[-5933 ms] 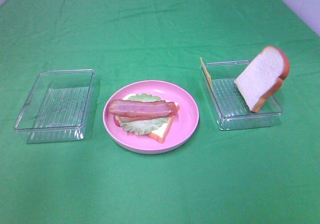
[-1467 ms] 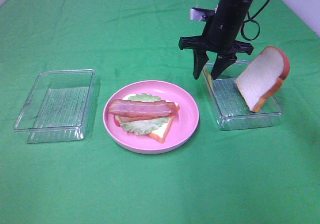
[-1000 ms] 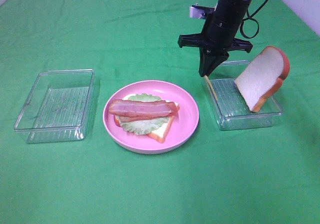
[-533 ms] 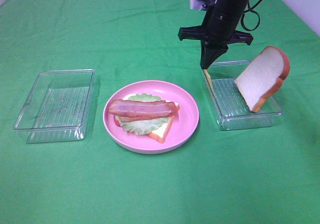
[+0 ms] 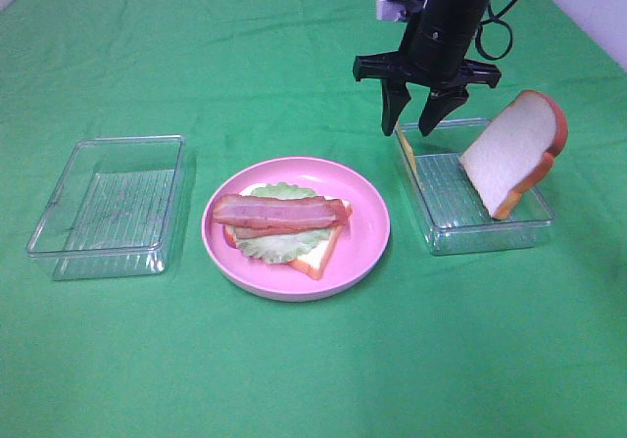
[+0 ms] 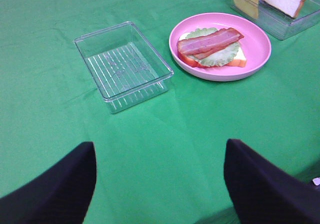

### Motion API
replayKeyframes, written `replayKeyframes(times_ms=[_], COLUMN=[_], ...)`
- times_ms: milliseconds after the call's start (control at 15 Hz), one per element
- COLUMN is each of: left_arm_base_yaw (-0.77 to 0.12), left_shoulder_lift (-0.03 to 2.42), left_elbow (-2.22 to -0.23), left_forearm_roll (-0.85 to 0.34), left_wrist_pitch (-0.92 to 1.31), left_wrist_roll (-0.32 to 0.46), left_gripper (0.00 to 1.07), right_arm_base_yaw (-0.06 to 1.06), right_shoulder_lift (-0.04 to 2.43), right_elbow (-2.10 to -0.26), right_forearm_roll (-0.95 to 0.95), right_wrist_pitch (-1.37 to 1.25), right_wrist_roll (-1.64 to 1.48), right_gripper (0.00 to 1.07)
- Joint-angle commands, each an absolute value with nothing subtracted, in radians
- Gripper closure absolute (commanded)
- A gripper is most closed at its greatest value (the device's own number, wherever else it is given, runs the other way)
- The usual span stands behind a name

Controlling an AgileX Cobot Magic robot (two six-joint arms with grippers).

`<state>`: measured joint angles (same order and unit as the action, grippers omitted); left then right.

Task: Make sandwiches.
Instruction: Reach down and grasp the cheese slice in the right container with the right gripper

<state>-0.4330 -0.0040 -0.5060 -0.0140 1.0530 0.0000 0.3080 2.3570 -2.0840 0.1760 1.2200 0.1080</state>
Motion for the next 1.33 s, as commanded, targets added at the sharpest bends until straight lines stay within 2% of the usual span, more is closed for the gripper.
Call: replayKeyframes(times_ms=[67,533,667,800,1000,1267,1333], left_arm_base_yaw=[-0.437,-0.437,-0.437,-0.437,-0.437,-0.437,-0.437], left_shoulder_lift=[-0.028,-0.028,-0.028,-0.028,-0.028,-0.028,-0.028], left_elbow=[-0.499,-0.499,-0.499,-0.499,-0.499,-0.499,-0.499], left_forearm_roll=[-0.019,-0.019,-0.019,-0.019,-0.019,-0.019,-0.019], left_wrist_pitch=[1.047,1.047,1.047,1.047,1.047,1.047,1.047], left_wrist_roll=[0.000,0.000,0.000,0.000,0.000,0.000,0.000], left_gripper=[0.38,0.38,0.38,0.38,0.38,0.38,0.38], right_arm_base_yaw=[0.309,0.309,0.309,0.309,0.309,0.309,0.309], right_shoulder_lift=[2.375,2.395,2.396,2.412,2.417,2.417,2.415], right_elbow=[-2.089,-2.089,-2.089,-2.089,-2.089,-2.089,-2.089], right_forearm_roll=[0.173,0.173,0.173,0.171,0.170,0.170,0.170], right_wrist_pitch=[1.271,1.278,1.283,1.288,1.288,1.288,1.288], right_wrist_roll=[0.121,0.121,0.118,0.118,0.120,0.120,0.120], right_gripper=[0.59,0.63,0.71,0.72,0.95,1.07,1.07])
